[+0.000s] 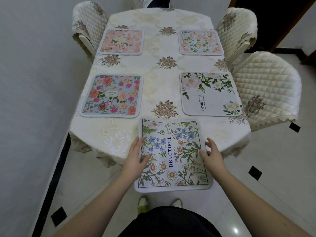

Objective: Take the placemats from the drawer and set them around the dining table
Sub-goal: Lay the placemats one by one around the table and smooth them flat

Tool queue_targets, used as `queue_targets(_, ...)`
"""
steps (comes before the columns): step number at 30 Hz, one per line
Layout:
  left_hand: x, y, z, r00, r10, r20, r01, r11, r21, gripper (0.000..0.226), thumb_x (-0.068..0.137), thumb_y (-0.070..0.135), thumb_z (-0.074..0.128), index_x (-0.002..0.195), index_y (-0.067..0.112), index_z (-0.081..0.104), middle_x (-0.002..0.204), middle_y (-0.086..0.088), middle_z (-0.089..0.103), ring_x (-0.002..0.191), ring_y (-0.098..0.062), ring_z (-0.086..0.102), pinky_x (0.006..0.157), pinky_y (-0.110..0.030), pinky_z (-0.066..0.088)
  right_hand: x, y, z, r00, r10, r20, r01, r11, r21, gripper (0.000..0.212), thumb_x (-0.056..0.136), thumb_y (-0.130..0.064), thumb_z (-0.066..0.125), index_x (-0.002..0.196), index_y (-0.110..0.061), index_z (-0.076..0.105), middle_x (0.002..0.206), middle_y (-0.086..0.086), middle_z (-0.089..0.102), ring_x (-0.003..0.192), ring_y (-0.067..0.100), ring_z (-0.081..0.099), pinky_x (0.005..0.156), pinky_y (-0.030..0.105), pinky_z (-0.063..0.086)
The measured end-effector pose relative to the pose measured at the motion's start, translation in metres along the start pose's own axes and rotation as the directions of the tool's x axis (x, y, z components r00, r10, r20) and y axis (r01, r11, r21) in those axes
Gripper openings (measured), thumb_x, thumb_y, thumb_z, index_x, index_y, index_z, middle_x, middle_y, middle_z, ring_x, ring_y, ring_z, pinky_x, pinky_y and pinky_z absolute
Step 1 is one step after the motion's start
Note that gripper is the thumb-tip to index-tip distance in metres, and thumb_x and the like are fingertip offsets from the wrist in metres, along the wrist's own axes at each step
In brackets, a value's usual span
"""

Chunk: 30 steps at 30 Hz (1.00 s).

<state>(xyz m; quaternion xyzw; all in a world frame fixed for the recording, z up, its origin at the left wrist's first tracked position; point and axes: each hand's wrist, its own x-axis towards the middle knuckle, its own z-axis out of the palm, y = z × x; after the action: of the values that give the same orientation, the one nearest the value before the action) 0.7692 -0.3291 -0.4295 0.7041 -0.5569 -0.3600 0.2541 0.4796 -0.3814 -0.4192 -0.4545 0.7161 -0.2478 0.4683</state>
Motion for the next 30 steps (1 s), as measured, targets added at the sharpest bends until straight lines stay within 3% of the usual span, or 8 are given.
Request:
queue_targets(5,0.002,0.008,-0.005,0.955,-0.294,0.038,0.289,0.897,-0.335,0.075,0.093,0.025,0.065,0.154,0.025,0.020,0.132,0.013,0.054,0.111,-0.014,0.062,0.099,-0.041,0.049,-0.002,0.003,-0.003,0.989,0.107,0.098,-0.117,0.987,0.111,0.036,0.097,-0.012,0.053,0.131,-0.023,0.054,0.104,-0.001,0.073,0.088,0.019,0.072,0.079,0.041,0.059)
queue_targets(8,0.005,0.005,-0.006,0.942,-0.330,0.066,0.331,0.875,-0.354,0.051,0.096,0.020,0.060,0.143,0.021,0.040,0.117,-0.002,0.070,0.096,-0.018,0.070,0.088,-0.045,0.056,-0.013,-0.003,0.000,0.995,0.043,0.089,-0.047,0.998,0.044,0.046,0.098,-0.015,0.051,0.135,-0.041,0.042,0.100,-0.007,0.073,0.087,0.016,0.072,0.081,0.042,0.058)
queue_targets(10,0.007,0.008,-0.009,0.942,-0.327,0.071,0.332,0.885,-0.327,0.046,0.096,0.017,0.059,0.139,0.020,0.045,0.108,-0.001,0.072,0.089,-0.018,0.072,0.082,-0.045,0.058,-0.018,-0.005,0.001,0.998,0.015,0.066,-0.015,1.000,0.001,0.049,0.097,-0.016,0.051,0.140,-0.037,0.040,0.100,-0.010,0.072,0.089,0.014,0.071,0.085,0.044,0.057)
queue_targets(16,0.013,0.032,-0.037,0.973,-0.228,0.027,0.226,0.930,-0.290,0.042,0.097,0.014,0.056,0.137,0.023,0.048,0.107,0.001,0.071,0.085,-0.015,0.070,0.068,-0.029,0.055,-0.029,-0.021,-0.005,0.999,0.041,0.021,-0.043,0.992,0.117,0.050,0.099,-0.016,0.053,0.145,-0.031,0.038,0.100,-0.003,0.073,0.082,0.014,0.073,0.068,0.033,0.059)
queue_targets(18,0.013,0.042,-0.048,0.982,-0.186,0.019,0.183,0.933,-0.310,0.042,0.097,0.016,0.056,0.137,0.025,0.048,0.110,0.002,0.071,0.087,-0.012,0.070,0.068,-0.026,0.054,-0.032,-0.027,-0.009,0.999,0.050,-0.022,-0.046,0.985,0.168,0.051,0.098,-0.018,0.054,0.145,-0.033,0.037,0.096,-0.002,0.074,0.082,0.017,0.073,0.073,0.040,0.060)
queue_targets(23,0.019,0.064,-0.073,0.995,-0.098,0.020,0.099,0.927,-0.362,0.045,0.096,0.020,0.058,0.139,0.029,0.046,0.100,0.004,0.075,0.083,-0.016,0.073,0.077,-0.045,0.059,-0.043,-0.046,-0.021,0.995,0.046,-0.092,-0.021,0.966,0.257,0.058,0.097,-0.019,0.056,0.147,-0.036,0.032,0.097,-0.004,0.075,0.089,0.021,0.072,0.085,0.050,0.057)
queue_targets(27,0.027,0.094,-0.084,1.000,0.011,0.008,-0.008,0.949,-0.314,0.042,0.096,0.022,0.060,0.134,0.033,0.048,0.096,0.009,0.073,0.079,-0.009,0.072,0.070,-0.032,0.058,-0.062,-0.058,-0.038,0.988,0.058,-0.144,-0.008,0.947,0.322,0.067,0.094,-0.009,0.058,0.149,-0.036,0.030,0.098,0.000,0.076,0.090,0.022,0.073,0.085,0.052,0.057)
queue_targets(30,0.033,0.115,-0.082,0.994,0.080,0.078,-0.051,0.944,-0.326,0.040,0.095,0.023,0.060,0.132,0.034,0.050,0.098,0.006,0.075,0.079,-0.012,0.074,0.074,-0.041,0.060,-0.083,-0.059,-0.052,0.973,0.093,-0.212,-0.002,0.919,0.394,0.066,0.094,-0.004,0.056,0.147,-0.035,0.032,0.101,0.004,0.074,0.089,0.024,0.073,0.079,0.050,0.059)
